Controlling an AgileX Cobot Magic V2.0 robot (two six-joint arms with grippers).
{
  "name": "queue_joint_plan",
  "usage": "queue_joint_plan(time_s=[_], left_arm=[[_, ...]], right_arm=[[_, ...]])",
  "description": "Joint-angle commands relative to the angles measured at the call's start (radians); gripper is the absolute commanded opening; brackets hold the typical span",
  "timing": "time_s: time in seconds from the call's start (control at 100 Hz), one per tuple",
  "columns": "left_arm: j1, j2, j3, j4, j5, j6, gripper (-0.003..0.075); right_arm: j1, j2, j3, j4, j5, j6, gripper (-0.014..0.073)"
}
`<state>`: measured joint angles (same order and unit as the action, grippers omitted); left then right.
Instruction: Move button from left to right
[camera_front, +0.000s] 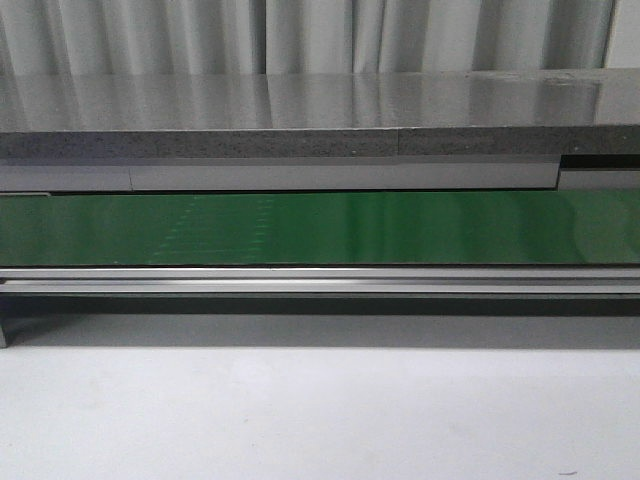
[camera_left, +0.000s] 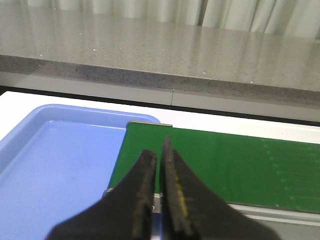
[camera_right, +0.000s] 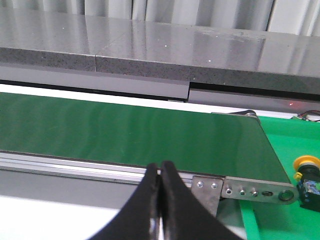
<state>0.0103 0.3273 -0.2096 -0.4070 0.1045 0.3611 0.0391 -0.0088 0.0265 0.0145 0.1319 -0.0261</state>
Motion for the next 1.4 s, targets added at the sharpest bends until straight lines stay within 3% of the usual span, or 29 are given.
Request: queue_joint_plan(time_s=[0.0, 1.13, 1.25, 1.39], left_arm=[[-0.007, 0.007, -0.027, -0.011, -0.066, -0.001, 0.0005], [-0.007, 0.007, 0.005, -0.006, -0.098, -0.001, 0.0005], [-0.007, 0.005, 0.022, 0.086, -0.104, -0.022, 0.0005], [-0.007, -0.006, 0.033, 0.309, -0.104, -0.238, 0.0005]], right_arm=[[-0.002, -0.017, 0.003, -0.015, -0.083, 0.004, -0.0068], [-0.002, -0.017, 0.003, -0.015, -0.083, 0.004, -0.0068], [-0.002, -0.017, 0.003, -0.015, -0.083, 0.004, -0.0068], [-0.002, -0.017, 0.003, -0.015, -0.083, 0.004, -0.0068]])
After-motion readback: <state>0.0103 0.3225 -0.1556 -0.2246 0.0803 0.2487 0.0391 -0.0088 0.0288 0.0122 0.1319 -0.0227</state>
